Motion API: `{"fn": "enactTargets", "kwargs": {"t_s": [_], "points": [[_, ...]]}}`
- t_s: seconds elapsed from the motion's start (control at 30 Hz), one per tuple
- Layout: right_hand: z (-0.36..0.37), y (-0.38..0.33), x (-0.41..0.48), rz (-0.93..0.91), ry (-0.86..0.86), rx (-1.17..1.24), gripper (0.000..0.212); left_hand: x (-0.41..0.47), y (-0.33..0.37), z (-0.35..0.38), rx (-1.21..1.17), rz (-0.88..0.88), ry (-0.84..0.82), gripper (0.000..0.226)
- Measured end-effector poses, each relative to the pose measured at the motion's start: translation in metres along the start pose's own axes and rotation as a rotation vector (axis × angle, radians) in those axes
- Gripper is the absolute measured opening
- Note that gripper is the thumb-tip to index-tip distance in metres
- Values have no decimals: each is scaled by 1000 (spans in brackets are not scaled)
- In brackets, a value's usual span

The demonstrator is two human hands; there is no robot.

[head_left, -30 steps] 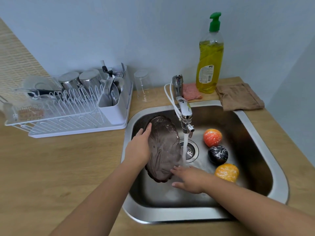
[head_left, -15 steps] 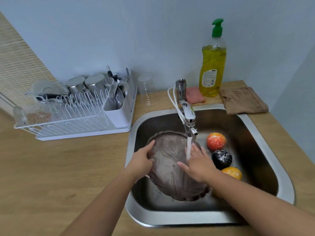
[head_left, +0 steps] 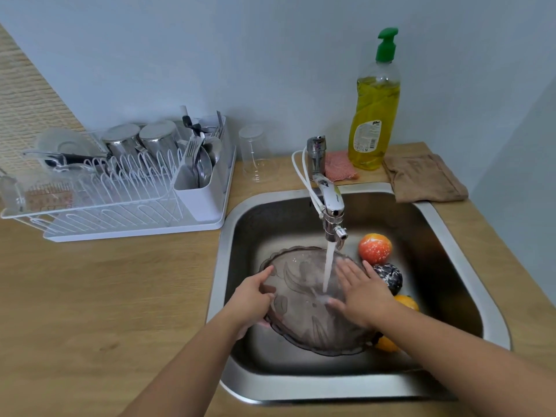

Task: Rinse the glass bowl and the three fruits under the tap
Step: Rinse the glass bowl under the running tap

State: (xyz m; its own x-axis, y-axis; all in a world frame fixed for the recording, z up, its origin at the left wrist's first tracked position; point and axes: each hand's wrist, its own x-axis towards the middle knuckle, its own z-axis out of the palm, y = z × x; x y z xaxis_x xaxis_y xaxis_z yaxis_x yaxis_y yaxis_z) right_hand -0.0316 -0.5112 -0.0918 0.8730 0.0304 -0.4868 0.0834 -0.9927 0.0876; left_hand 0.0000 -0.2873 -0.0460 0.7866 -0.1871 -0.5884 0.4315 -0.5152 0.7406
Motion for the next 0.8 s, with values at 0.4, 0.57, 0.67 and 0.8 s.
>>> {"fn": "enactTargets", "kwargs": {"t_s": [0.4, 0.57, 0.67, 0.8], "points": [[-6, -14, 37, 19, 134, 247, 80, -5, -1, 2, -25, -30, -58, 61], [-11, -51, 28, -297, 113, 359, 68, -8, -1, 12, -17, -13, -99, 60], [-13, -31, 38, -248, 137, 299, 64, -8, 0, 10, -44, -14, -65, 60], [0, 8, 37, -71, 71, 216, 68, -6, -1, 1, -32, -21, -1, 64]]}}
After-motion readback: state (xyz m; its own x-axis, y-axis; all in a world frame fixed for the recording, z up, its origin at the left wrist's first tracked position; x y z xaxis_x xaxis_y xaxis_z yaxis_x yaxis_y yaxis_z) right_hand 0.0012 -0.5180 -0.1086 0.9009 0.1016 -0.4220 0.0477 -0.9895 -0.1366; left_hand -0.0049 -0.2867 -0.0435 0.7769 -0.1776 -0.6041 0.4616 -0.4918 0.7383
